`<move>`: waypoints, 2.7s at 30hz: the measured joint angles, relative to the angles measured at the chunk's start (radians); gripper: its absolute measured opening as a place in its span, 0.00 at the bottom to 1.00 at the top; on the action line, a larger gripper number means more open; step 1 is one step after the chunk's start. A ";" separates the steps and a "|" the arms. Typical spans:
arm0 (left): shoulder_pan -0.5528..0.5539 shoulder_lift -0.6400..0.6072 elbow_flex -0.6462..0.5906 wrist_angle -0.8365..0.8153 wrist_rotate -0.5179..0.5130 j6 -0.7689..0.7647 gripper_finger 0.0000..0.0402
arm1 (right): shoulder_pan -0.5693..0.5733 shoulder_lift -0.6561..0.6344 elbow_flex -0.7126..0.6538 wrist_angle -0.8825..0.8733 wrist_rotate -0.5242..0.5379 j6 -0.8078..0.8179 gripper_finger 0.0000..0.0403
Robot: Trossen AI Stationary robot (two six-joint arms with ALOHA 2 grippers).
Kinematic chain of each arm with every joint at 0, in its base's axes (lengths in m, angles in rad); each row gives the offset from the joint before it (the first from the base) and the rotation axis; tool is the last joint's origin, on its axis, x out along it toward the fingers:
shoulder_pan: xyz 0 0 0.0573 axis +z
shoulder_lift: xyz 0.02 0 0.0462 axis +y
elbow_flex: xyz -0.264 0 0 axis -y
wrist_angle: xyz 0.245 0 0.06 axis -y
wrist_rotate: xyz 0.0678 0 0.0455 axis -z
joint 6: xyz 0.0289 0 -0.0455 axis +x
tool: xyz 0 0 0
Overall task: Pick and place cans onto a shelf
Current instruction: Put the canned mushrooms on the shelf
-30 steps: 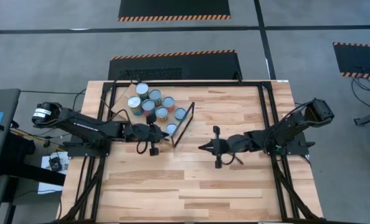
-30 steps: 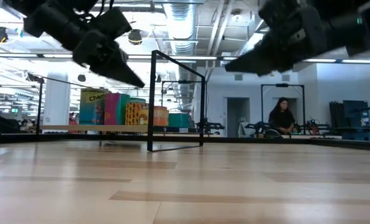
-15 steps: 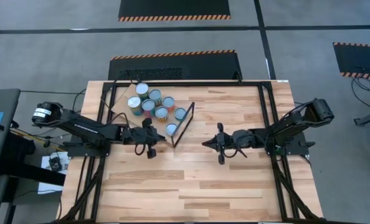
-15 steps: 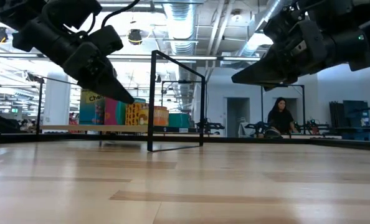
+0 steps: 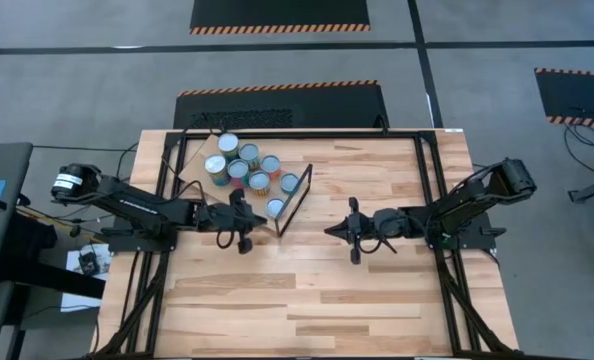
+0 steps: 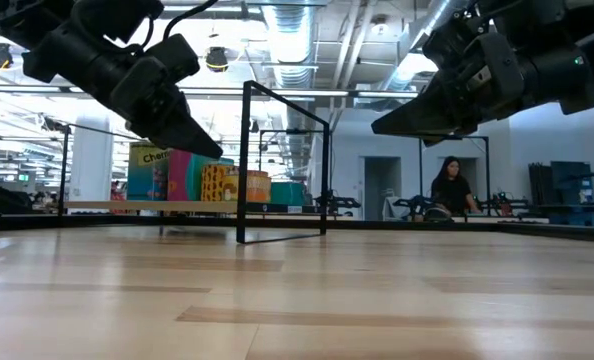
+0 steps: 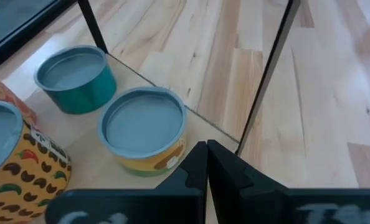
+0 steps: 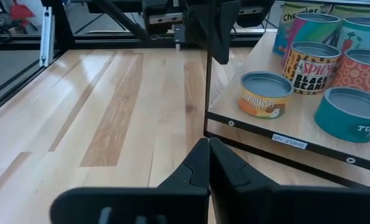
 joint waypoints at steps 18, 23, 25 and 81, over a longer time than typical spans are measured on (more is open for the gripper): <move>0.000 0.015 0.000 0.026 -0.029 -0.034 0.00 | 0.000 0.000 0.000 0.000 0.000 0.000 0.05; 0.000 0.094 0.002 0.090 -0.028 -0.030 0.00 | 0.000 0.000 0.000 0.002 0.000 0.000 0.04; 0.000 0.121 0.001 0.107 -0.034 -0.030 0.00 | 0.000 0.000 0.000 0.003 0.000 0.000 0.04; 0.097 0.131 0.021 0.160 0.071 0.020 0.00 | 0.000 0.000 0.000 0.003 0.000 0.000 0.05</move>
